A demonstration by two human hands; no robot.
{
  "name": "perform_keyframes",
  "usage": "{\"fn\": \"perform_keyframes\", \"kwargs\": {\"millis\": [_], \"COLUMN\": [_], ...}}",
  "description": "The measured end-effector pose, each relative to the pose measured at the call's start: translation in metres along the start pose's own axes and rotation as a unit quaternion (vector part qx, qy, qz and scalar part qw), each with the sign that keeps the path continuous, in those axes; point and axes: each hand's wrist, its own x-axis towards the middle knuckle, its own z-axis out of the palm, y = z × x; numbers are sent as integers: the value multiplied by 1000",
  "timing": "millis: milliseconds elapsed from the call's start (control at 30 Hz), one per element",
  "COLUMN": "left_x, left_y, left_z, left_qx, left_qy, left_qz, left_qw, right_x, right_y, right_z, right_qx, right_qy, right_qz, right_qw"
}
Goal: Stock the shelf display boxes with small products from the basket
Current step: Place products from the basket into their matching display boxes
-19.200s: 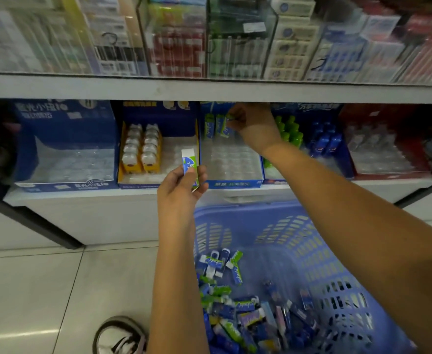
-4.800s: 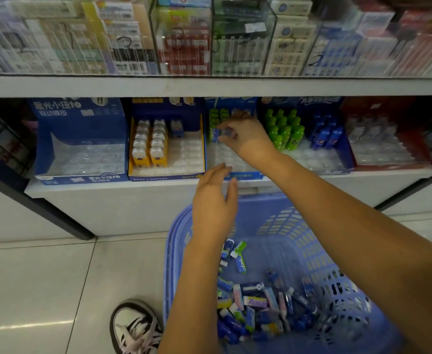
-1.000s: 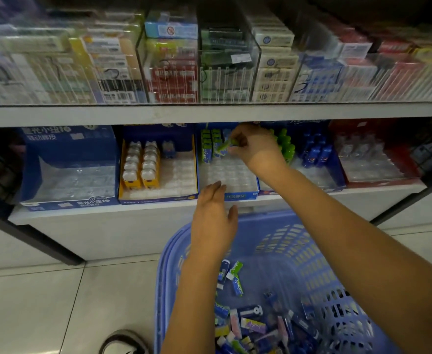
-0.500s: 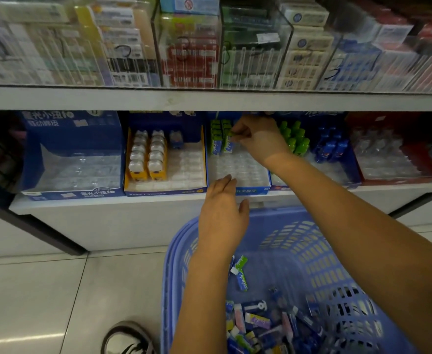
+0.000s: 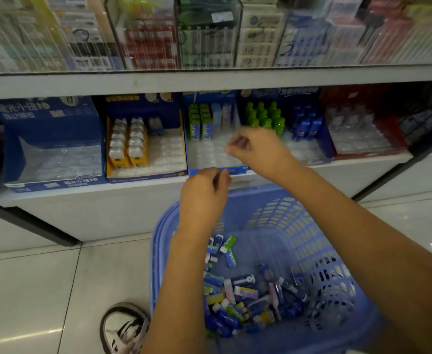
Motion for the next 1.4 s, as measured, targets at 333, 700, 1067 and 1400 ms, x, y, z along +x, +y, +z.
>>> {"fn": "perform_keyframes", "kwargs": {"millis": [333,700,1067,1400], "left_x": [-78,-122,-124,-48], "left_y": [-59,-100,-114,-73], "left_z": [111,167,174,96], "left_qx": [172,270,300,32], "left_qy": [-462,-512,-499,-416], "left_qz": [-114,-112,-127,-238], "left_qw": [862,807,803,877], "right_x": [-149,-175,-138,-121], "right_y": [137,169,182,119], "right_z": [86,142,88,14], "right_qx": [-99,-141,191,346], "right_qy": [-467,-510,-410,-291], "right_qz": [207,180,348,299], "right_qw": [854,829,821,840]}}
